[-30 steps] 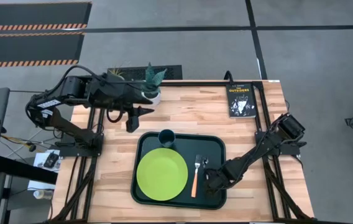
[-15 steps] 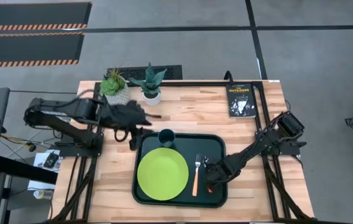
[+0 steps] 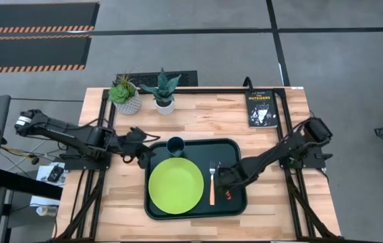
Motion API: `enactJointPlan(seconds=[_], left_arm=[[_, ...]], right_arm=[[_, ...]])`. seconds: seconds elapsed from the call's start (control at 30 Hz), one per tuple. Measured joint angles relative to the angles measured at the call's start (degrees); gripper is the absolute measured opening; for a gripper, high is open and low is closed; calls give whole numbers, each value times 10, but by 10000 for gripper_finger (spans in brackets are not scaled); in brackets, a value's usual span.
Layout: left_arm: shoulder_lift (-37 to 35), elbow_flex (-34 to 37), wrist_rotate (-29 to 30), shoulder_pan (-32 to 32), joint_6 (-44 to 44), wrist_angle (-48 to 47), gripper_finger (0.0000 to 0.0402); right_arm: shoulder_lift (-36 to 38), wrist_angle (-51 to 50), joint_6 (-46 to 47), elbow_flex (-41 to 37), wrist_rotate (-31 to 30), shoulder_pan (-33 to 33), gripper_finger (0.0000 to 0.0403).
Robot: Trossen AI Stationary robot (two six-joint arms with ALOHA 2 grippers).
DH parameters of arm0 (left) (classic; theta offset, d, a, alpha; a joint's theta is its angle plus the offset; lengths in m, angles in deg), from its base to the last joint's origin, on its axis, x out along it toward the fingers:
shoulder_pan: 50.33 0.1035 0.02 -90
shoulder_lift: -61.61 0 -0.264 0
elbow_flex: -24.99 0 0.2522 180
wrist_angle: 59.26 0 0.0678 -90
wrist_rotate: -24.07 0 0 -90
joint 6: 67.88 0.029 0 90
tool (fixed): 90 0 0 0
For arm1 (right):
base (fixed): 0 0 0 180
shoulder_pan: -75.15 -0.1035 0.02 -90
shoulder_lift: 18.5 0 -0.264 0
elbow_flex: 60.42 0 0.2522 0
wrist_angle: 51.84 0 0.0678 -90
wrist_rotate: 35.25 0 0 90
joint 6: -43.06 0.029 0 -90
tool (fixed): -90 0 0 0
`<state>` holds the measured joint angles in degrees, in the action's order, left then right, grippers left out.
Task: Pick and place plate/cup/fork/spoon on tray
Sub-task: Adjust the orange fork
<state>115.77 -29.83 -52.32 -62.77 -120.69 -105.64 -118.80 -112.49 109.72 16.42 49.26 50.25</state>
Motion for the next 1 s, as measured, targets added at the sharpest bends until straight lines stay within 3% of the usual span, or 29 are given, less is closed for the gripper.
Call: enactJointPlan(seconds=[0.2,0.43,1.0], left_arm=[[-21,27,28,-16,-25,28,125],[-20,27,49,-18,-19,27,125],[-20,27,53,-18,-8,30,125]], right_arm=[[34,68,-14,2,-12,10,8],[-22,194,-65,2,8,31,7],[-60,269,-66,4,11,37,7]])
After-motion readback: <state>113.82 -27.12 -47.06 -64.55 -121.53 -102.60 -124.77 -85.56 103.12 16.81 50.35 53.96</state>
